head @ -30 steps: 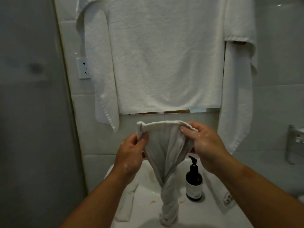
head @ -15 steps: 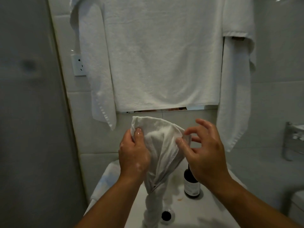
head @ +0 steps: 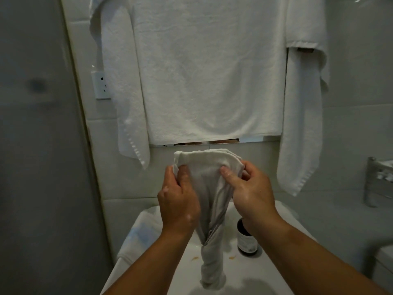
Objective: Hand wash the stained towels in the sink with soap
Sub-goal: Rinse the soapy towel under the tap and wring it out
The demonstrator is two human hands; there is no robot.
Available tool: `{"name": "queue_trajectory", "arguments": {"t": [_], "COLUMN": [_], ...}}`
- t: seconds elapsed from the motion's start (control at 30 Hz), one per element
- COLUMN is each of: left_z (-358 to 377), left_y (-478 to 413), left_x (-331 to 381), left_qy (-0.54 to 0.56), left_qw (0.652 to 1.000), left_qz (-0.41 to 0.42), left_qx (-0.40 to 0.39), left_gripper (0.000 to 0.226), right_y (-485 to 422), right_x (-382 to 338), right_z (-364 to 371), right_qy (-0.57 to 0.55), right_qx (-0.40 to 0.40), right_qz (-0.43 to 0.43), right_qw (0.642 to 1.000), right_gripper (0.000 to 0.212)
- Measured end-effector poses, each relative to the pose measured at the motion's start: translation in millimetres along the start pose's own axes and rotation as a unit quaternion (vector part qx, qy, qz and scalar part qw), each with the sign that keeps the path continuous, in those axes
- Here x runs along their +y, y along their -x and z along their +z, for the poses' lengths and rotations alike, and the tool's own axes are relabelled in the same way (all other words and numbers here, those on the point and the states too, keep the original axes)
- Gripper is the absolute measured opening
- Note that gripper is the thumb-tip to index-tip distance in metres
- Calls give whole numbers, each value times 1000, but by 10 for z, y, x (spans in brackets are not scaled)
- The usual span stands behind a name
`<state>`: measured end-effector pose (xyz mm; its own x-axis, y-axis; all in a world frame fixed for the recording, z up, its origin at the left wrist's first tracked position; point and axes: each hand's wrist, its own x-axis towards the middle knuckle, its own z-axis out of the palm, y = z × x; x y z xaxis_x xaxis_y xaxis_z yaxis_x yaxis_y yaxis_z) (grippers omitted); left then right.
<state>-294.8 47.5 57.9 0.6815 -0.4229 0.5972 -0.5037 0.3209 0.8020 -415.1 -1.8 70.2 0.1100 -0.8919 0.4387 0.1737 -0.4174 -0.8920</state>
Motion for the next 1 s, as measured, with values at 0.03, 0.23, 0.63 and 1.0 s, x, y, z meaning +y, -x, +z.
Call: {"name": "queue_trajectory", "arguments": {"t": [0.03, 0.23, 0.63, 1.0], "left_z": [-6, -323, -115, -50], "left_y": [4, -349, -23, 440], "left_x": [-25, -232, -235, -283], "left_qy": [-12, -91, 170, 33], "left_qw": [1000, 978, 945, 983], "left_qz": [24, 94, -224, -118], "left_qx": [0, -164, -170, -133], "left_gripper": [24, 25, 23, 33], "right_y": [-33, -211, 123, 195], "right_x": [22, 9, 217, 385], "right_z": [-10, -373, -108, -108], "right_qy": [-3, 8, 3, 171], "right_qx": [7, -86, -80, -22], "right_qz": [-3, -9, 34, 26], "right_qw": [1000, 996, 996, 985], "right_gripper": [12, 14, 86, 18]}}
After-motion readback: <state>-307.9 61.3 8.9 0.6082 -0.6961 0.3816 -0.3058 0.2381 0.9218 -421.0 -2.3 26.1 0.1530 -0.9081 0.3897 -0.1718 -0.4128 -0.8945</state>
